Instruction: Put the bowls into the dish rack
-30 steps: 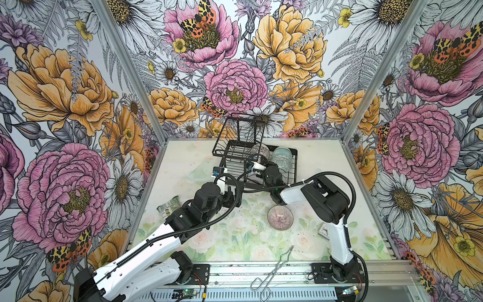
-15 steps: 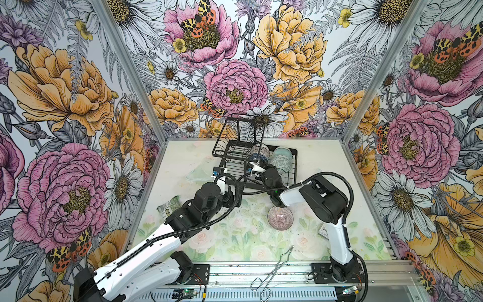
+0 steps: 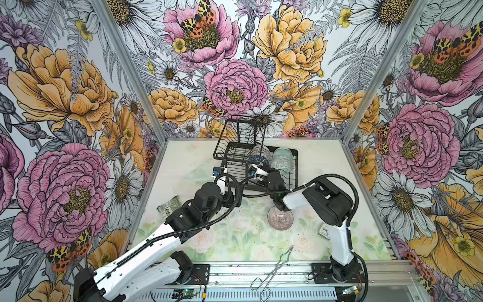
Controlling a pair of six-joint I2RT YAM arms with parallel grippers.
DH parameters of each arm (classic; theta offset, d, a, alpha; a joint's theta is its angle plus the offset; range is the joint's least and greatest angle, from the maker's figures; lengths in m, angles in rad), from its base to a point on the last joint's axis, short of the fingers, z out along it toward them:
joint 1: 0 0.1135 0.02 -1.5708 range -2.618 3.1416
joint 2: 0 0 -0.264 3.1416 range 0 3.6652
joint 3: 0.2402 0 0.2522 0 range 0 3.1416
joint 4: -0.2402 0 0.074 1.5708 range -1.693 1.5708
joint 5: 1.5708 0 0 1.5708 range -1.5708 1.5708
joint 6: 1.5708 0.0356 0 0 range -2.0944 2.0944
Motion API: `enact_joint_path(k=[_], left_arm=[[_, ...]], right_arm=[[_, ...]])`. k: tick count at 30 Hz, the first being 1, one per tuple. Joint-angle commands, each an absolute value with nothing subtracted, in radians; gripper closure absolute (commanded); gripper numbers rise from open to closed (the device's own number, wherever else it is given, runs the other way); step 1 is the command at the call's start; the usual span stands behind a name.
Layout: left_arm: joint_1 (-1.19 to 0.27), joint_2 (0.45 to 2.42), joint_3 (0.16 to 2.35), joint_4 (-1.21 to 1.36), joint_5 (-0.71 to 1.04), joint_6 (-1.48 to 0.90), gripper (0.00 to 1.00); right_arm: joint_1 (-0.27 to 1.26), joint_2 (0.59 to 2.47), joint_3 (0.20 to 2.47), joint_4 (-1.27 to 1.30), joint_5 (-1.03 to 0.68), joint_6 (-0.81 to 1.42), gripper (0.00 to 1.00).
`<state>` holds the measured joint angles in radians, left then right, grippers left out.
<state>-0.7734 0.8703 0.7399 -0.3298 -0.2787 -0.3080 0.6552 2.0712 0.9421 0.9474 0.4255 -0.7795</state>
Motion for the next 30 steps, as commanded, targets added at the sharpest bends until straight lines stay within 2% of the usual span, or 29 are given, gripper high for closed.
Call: enact_joint_path(k=[1, 5, 7, 8, 12, 17, 21, 26, 30], left_arm=[[-0.761, 0.855, 0.726, -0.339, -0.264, -0.316, 0.01], [-0.761, 0.844, 0.718, -0.346, -0.271, -0.321, 0.01], [-0.761, 0.838, 0.715, -0.351, -0.273, -0.323, 0.01], [-0.761, 0.838, 0.713, -0.352, -0.276, -0.324, 0.01], [-0.76, 0.835, 0.713, -0.354, -0.283, -0.32, 0.01], [-0.757, 0.839, 0.721, -0.36, -0.288, -0.309, 0.01], [-0.751, 0.85, 0.73, -0.36, -0.279, -0.302, 0.01], [-0.749, 0.87, 0.733, -0.355, -0.277, -0.295, 0.01], [-0.749, 0.883, 0.738, -0.351, -0.269, -0.295, 0.01]], right_arm=[[0.662, 2.026, 0.918, 0.922, 0.423, -0.783, 0.72], [0.663, 2.0, 0.916, 0.93, 0.43, -0.793, 0.69], [0.663, 1.978, 0.91, 0.938, 0.434, -0.8, 0.64], [0.661, 1.967, 0.907, 0.939, 0.433, -0.805, 0.6], [0.66, 1.908, 0.886, 0.936, 0.432, -0.823, 0.28], [0.657, 1.84, 0.843, 0.929, 0.447, -0.848, 0.06], [0.657, 1.768, 0.795, 0.889, 0.448, -0.857, 0.01], [0.653, 1.659, 0.736, 0.782, 0.421, -0.793, 0.0], [0.649, 1.645, 0.721, 0.752, 0.422, -0.775, 0.01]])
